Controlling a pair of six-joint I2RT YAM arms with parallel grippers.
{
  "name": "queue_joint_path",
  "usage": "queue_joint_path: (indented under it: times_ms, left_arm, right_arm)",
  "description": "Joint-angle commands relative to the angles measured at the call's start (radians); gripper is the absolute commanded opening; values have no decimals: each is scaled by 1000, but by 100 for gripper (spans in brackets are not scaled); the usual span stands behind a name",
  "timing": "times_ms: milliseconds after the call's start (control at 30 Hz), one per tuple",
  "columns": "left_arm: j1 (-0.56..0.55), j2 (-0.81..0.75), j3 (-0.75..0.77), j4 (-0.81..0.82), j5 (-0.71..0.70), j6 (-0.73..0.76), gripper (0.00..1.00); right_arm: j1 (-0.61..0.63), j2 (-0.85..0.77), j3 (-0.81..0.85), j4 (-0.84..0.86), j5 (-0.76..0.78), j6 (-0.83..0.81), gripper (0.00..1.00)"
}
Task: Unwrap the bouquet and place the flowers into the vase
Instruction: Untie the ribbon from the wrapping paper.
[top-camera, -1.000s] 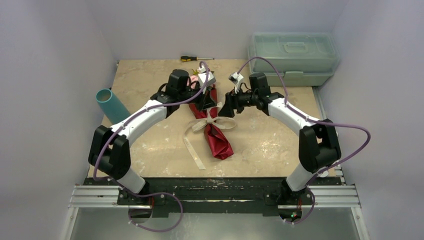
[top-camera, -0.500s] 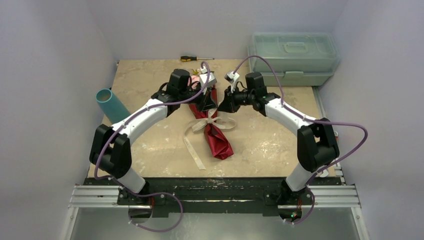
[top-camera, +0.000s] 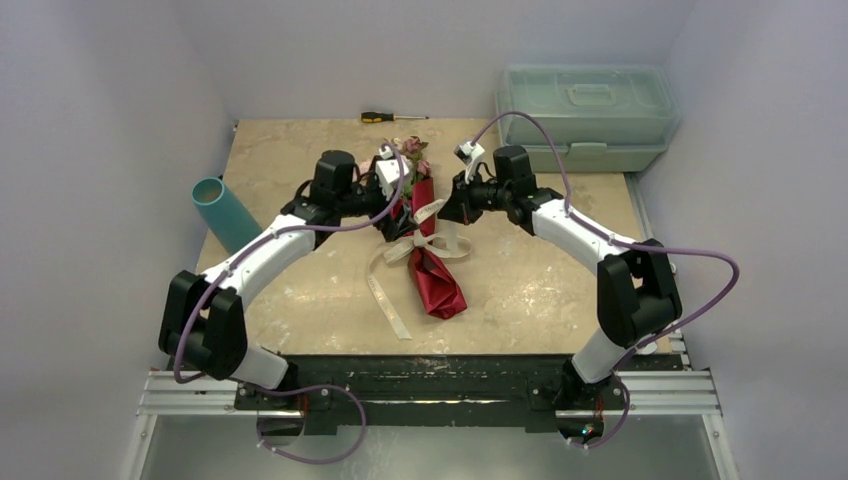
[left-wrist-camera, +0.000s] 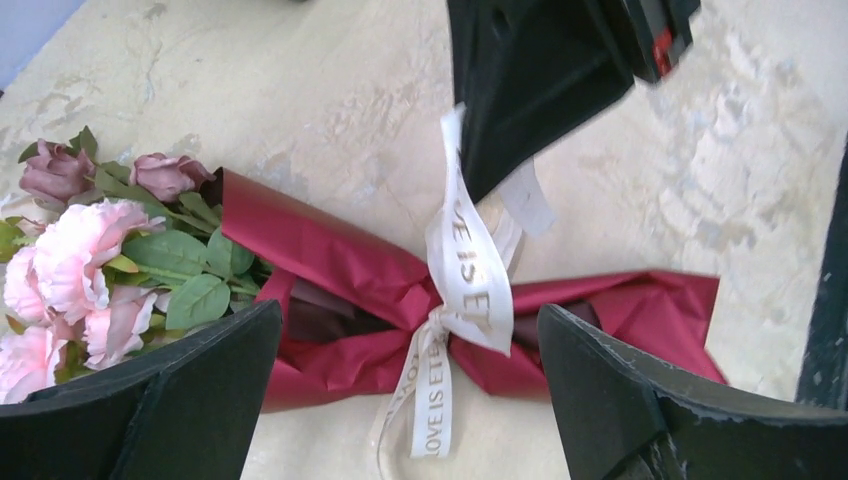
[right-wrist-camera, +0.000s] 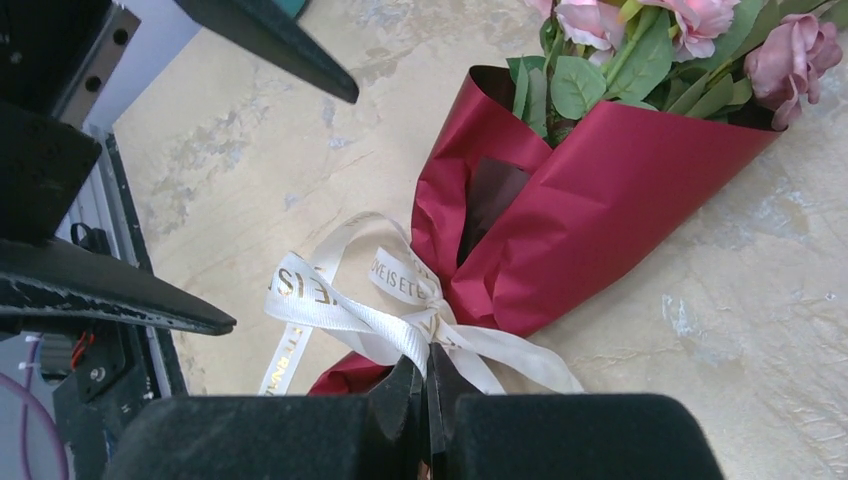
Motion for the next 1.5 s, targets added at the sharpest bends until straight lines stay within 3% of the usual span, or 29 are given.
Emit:
queue_joint_path:
  times_ms: [0, 533, 700, 1000, 1467]
  left_arm:
    - [-5, -66, -105, 65, 3, 209, 100]
    - [-95, 122, -253, 419, -10, 249, 100]
    - [-122, 189, -205, 326, -42, 308, 100]
    - [-129, 290, -108, -29, -118, 469, 100]
    - [-110, 320, -86, -68, -132, 445, 100]
  right_arm:
    - [0, -32, 17, 31, 17, 49, 0]
    - [-61, -54, 45, -40, 34, 160, 0]
    - [-78, -65, 64, -71, 30, 170, 0]
    - [-138, -88, 127, -111, -13, 235, 0]
    - [-192, -120, 244, -179, 4, 251, 0]
